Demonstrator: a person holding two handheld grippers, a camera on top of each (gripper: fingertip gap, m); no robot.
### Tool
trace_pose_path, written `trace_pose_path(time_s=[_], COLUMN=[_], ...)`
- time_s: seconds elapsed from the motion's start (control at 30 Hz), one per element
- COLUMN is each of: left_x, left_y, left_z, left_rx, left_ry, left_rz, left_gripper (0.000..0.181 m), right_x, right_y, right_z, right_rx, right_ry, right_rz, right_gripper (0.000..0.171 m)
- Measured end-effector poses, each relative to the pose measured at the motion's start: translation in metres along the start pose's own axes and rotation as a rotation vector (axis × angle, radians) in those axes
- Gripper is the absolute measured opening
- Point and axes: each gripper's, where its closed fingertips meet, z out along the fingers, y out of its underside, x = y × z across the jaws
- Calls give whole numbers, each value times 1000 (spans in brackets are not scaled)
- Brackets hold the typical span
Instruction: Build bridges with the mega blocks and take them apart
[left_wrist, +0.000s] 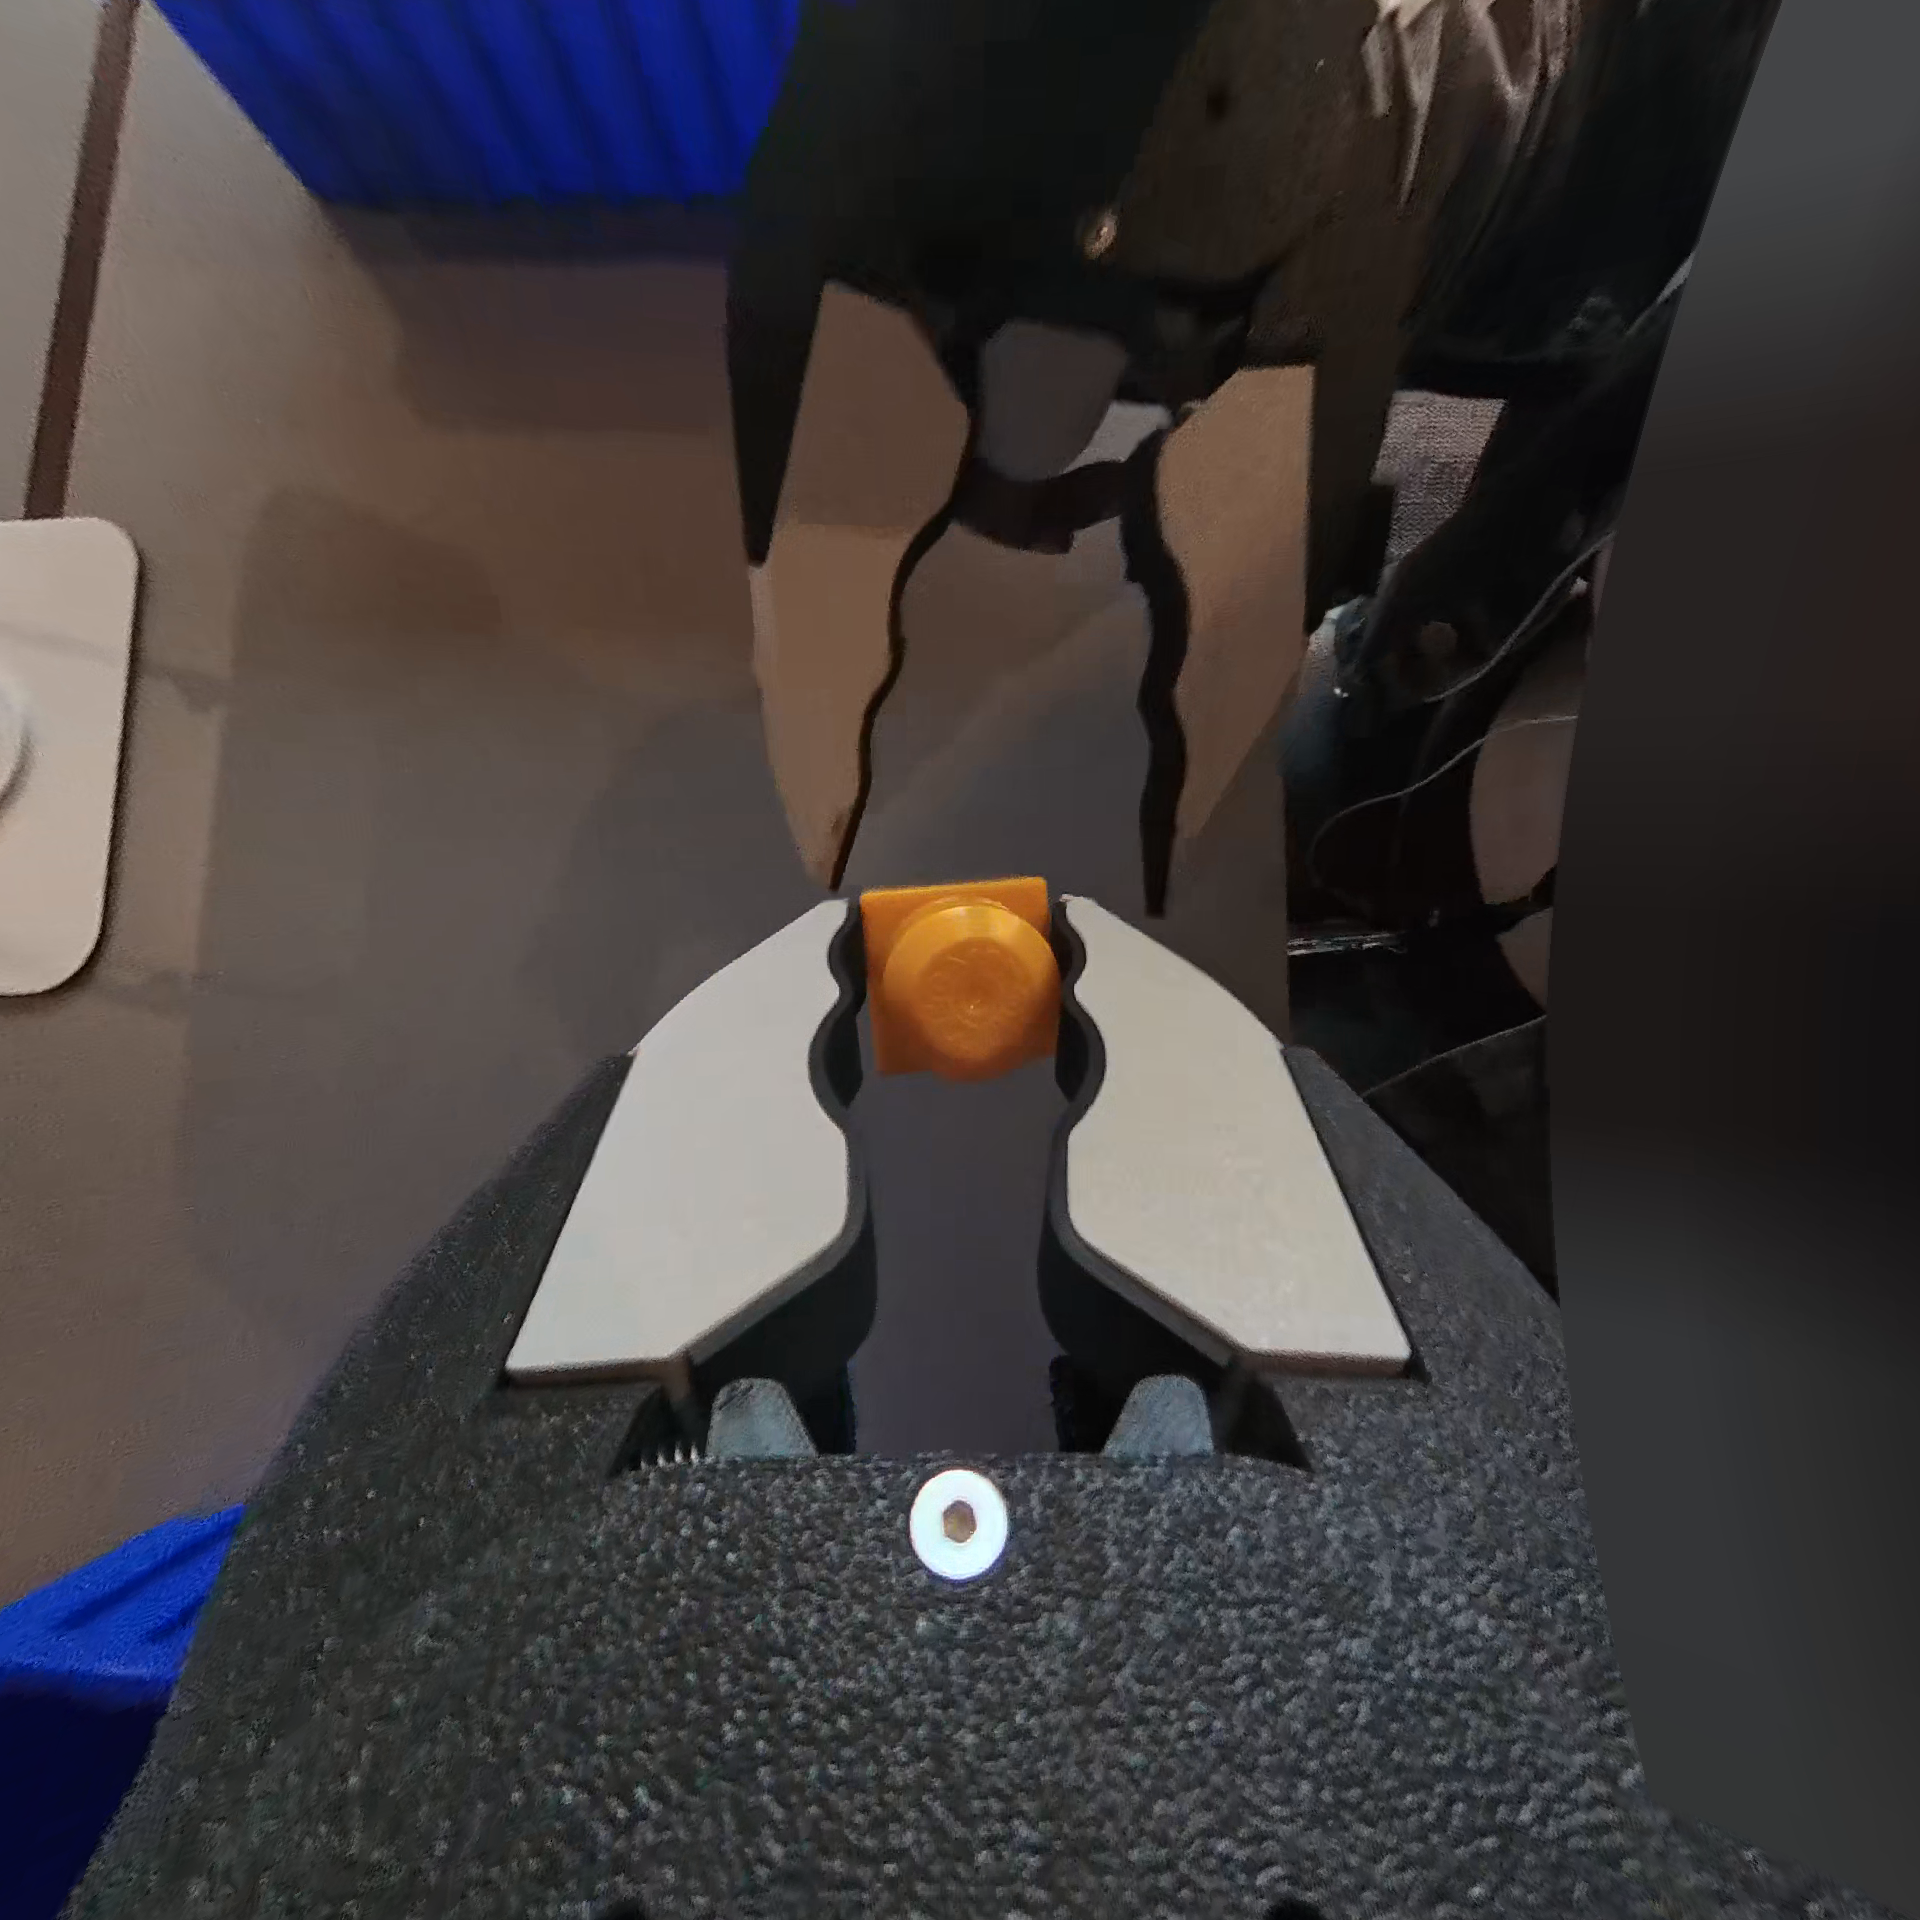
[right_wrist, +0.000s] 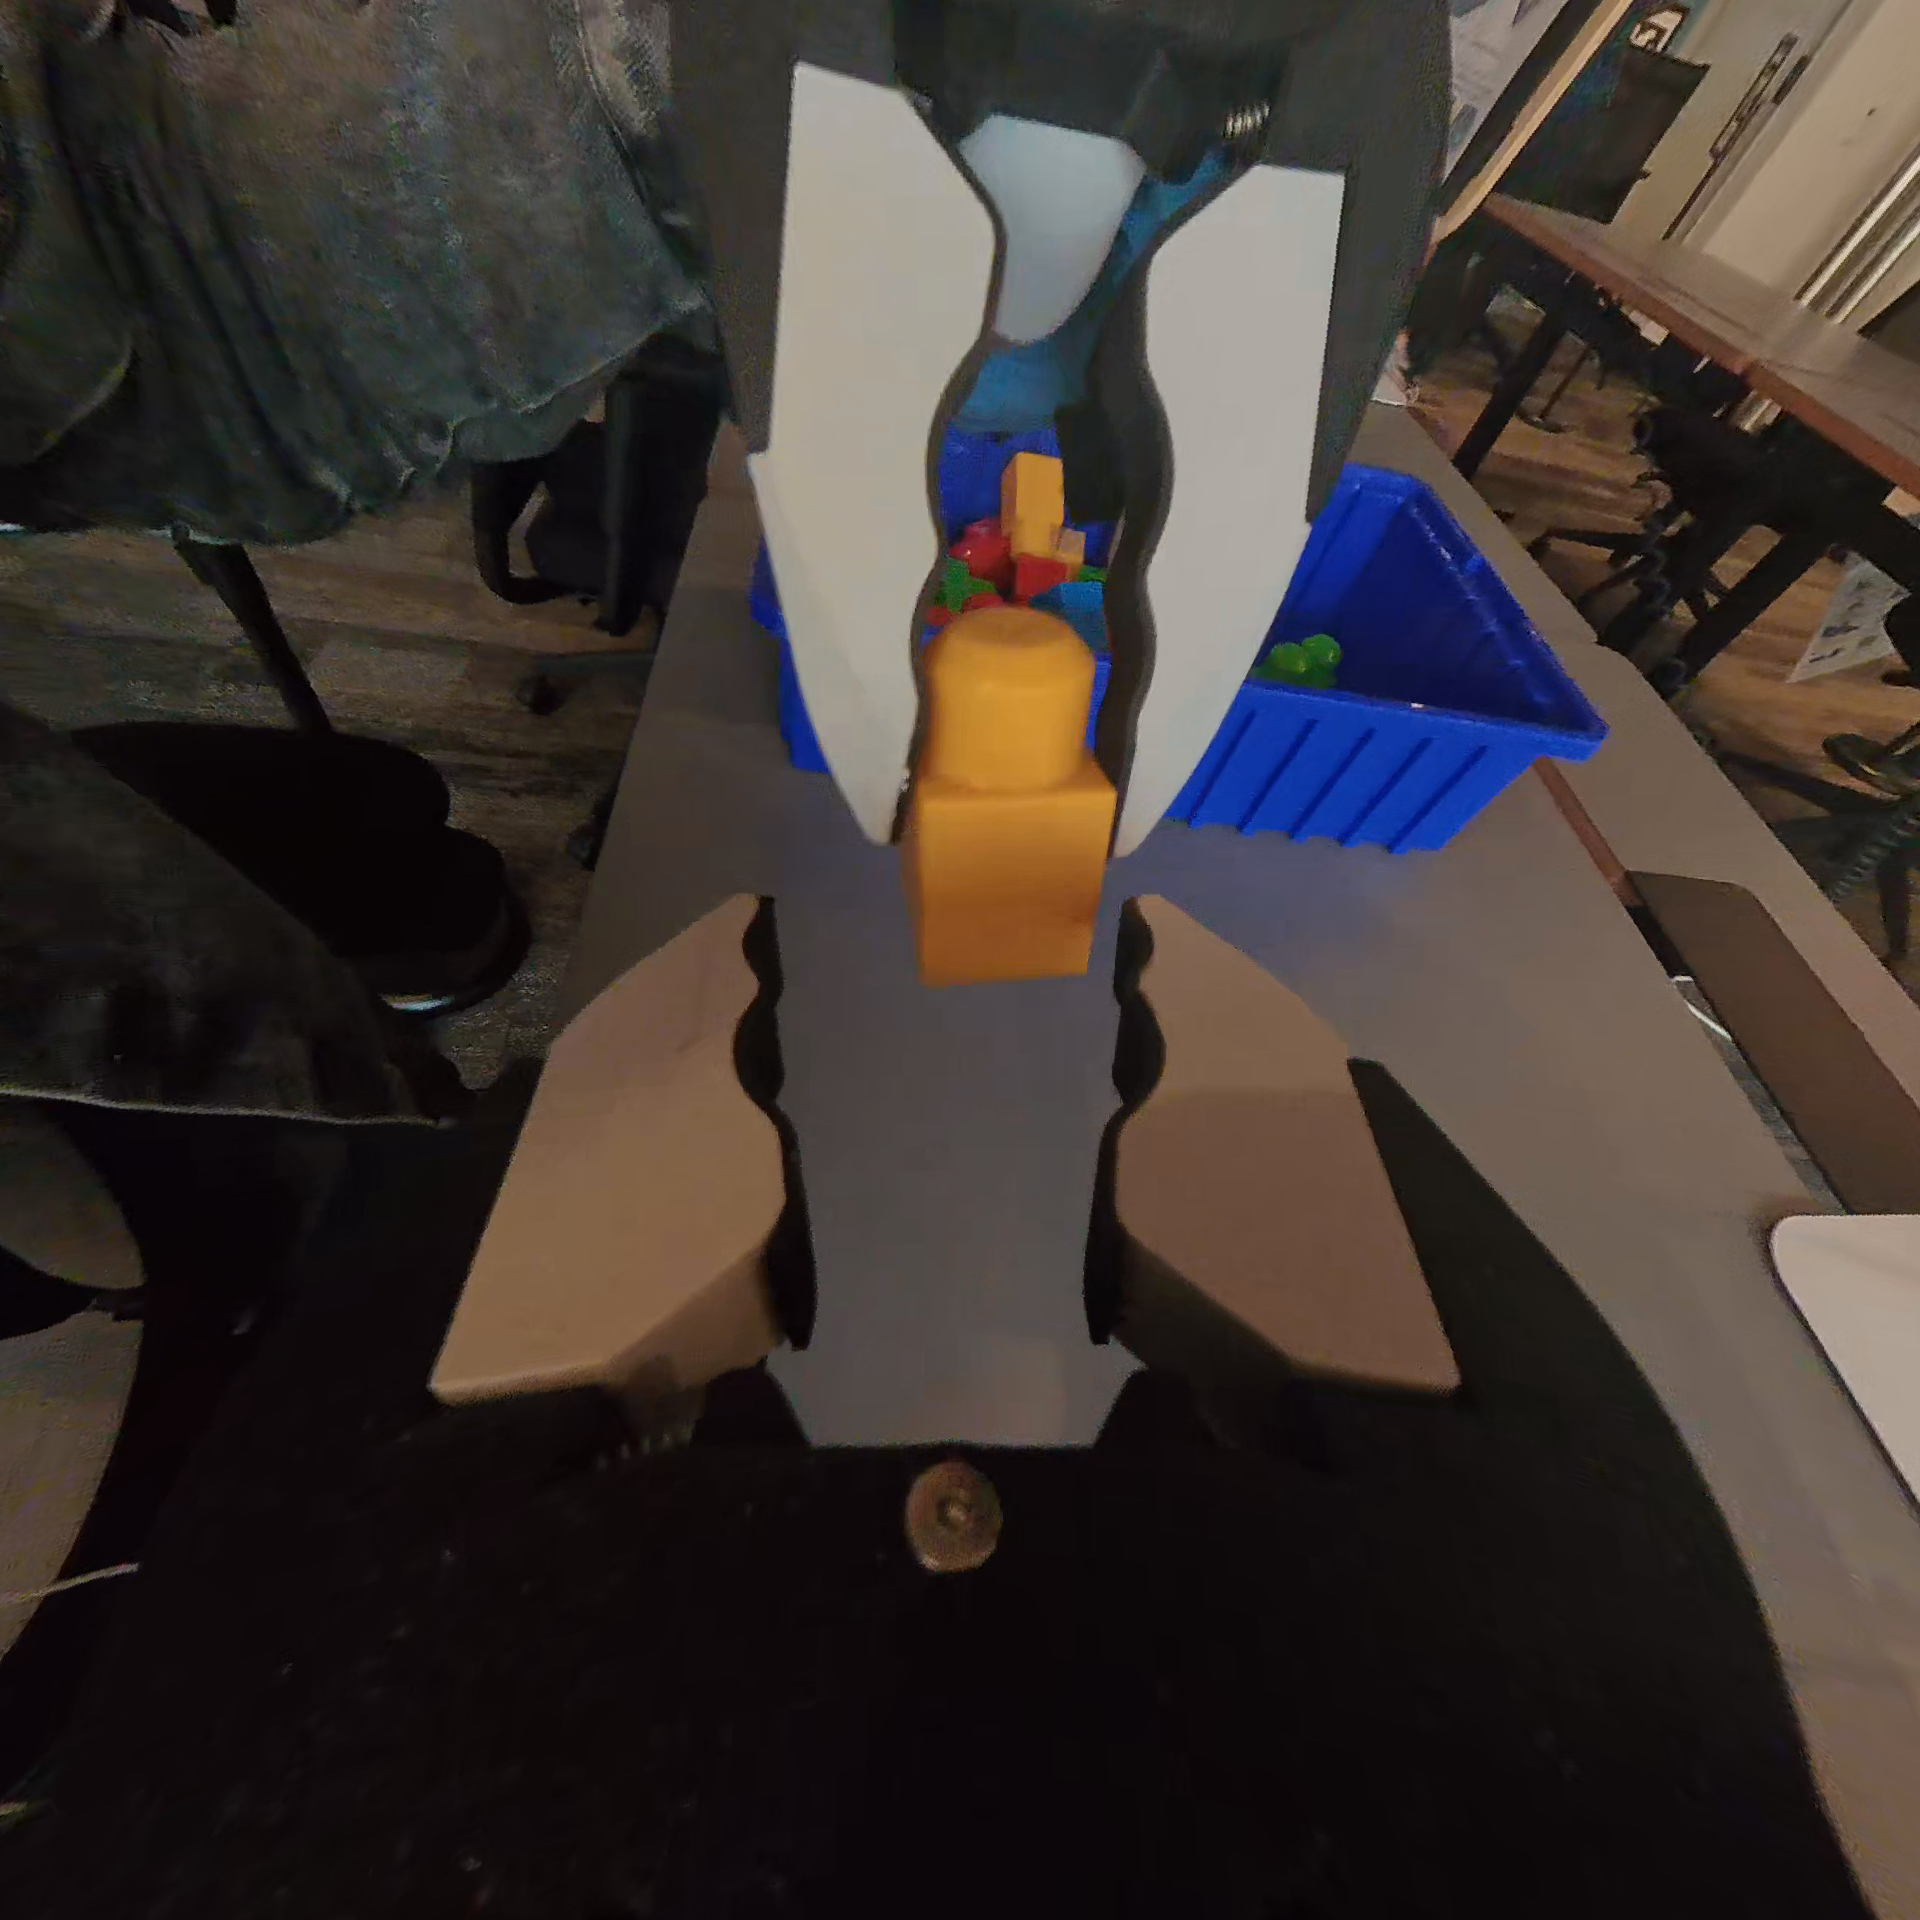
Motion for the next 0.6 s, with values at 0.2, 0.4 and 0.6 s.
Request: trace_pose_path(time_s=[0.2, 0.4, 0.6], left_x=[10, 9, 9], left_y=[-7, -15, -12], left_z=[16, 13, -13], left_rx=[-7, 40, 208], left_ry=[48, 10, -136], left_rz=[28, -4, -54], left_gripper=[34, 44, 48], right_x=[2, 2, -7], right_y=[8, 26, 116], right_z=[-4, -20, -37], right_rx=[16, 42, -172], right_ry=[9, 11, -45], right_rz=[15, 33, 142], right_gripper=[35, 33, 33])
